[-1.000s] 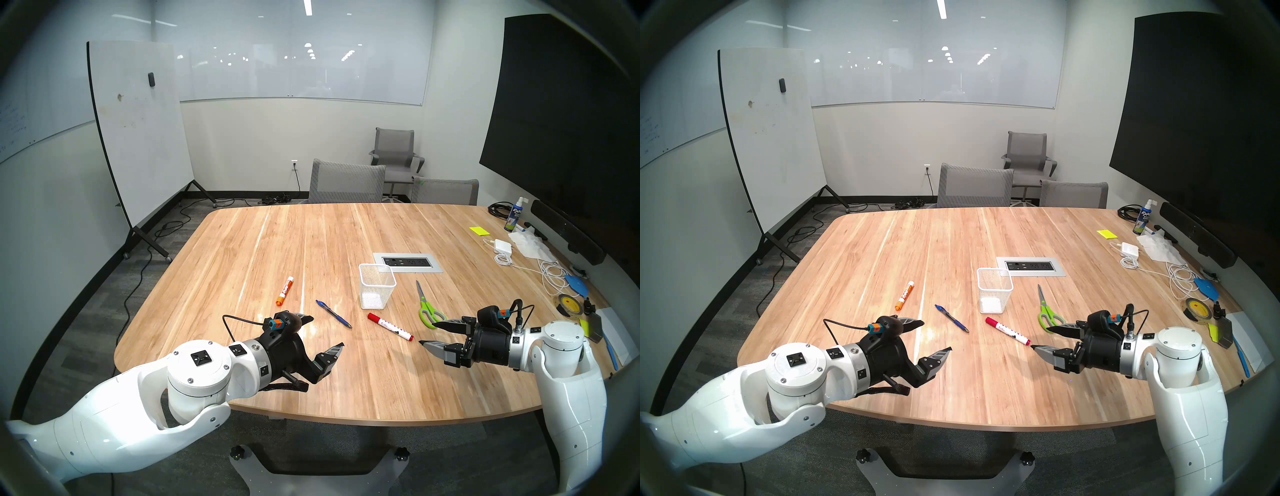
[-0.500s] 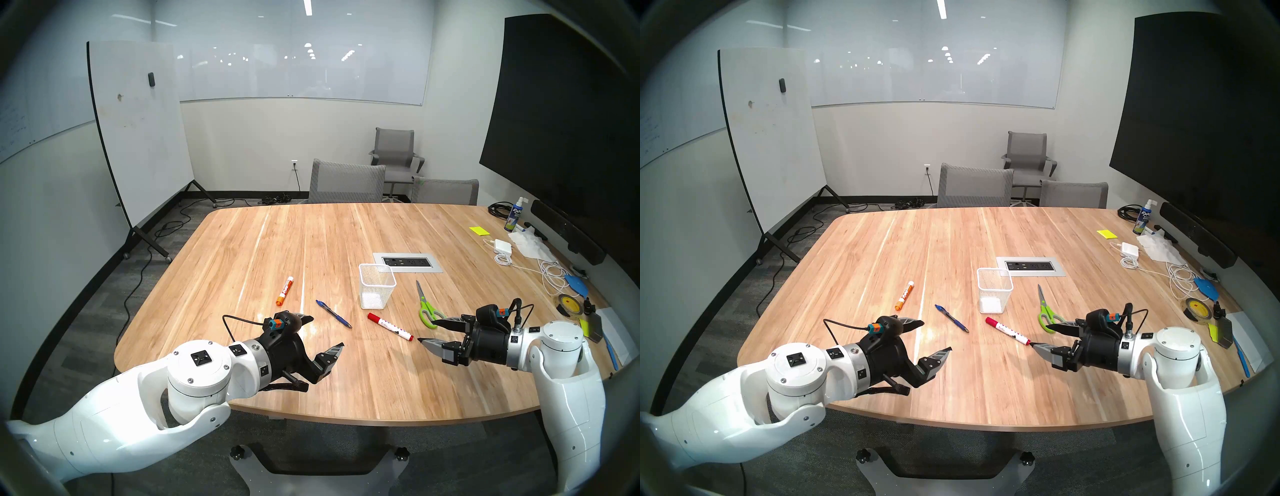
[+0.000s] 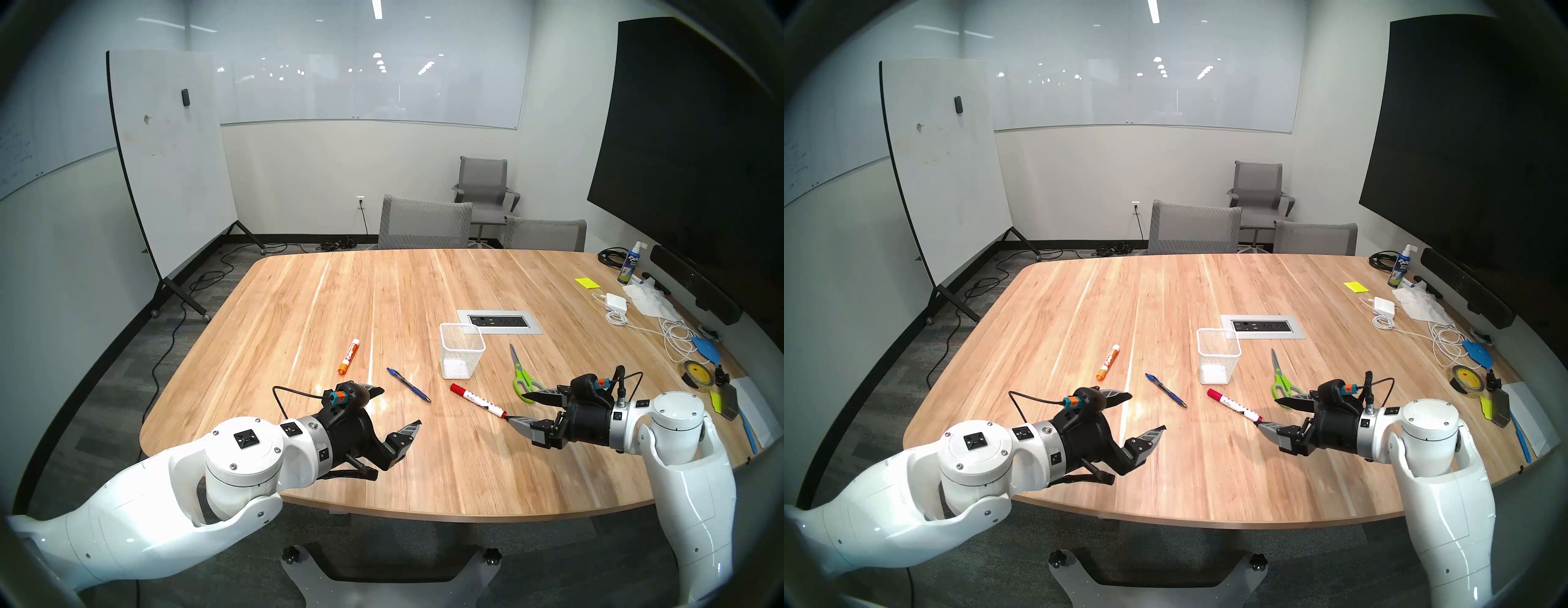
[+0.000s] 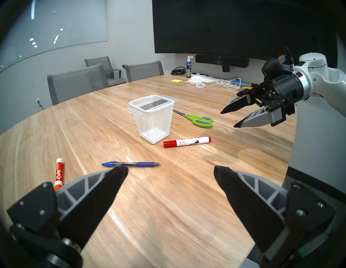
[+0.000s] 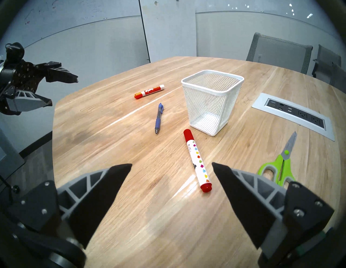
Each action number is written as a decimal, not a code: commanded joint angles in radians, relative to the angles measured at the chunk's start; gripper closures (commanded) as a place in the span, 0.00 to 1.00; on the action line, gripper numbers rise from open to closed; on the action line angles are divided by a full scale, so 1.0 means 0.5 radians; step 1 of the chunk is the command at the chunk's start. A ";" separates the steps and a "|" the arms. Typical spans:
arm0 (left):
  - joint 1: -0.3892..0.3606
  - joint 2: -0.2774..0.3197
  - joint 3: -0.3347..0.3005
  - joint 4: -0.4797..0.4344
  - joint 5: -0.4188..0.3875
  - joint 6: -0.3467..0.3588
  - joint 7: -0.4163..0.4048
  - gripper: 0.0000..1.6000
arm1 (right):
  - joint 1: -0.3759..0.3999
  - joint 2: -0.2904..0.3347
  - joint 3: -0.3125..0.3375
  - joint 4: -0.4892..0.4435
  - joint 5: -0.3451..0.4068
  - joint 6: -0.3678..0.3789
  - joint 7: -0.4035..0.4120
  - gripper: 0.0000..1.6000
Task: Place the pen, the marker, and the scissors into the pen holder
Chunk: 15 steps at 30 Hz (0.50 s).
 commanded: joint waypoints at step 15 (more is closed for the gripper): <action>-0.005 0.001 -0.006 -0.028 -0.002 -0.004 -0.001 0.00 | 0.415 -0.098 -0.346 0.175 -0.242 0.051 -0.315 0.00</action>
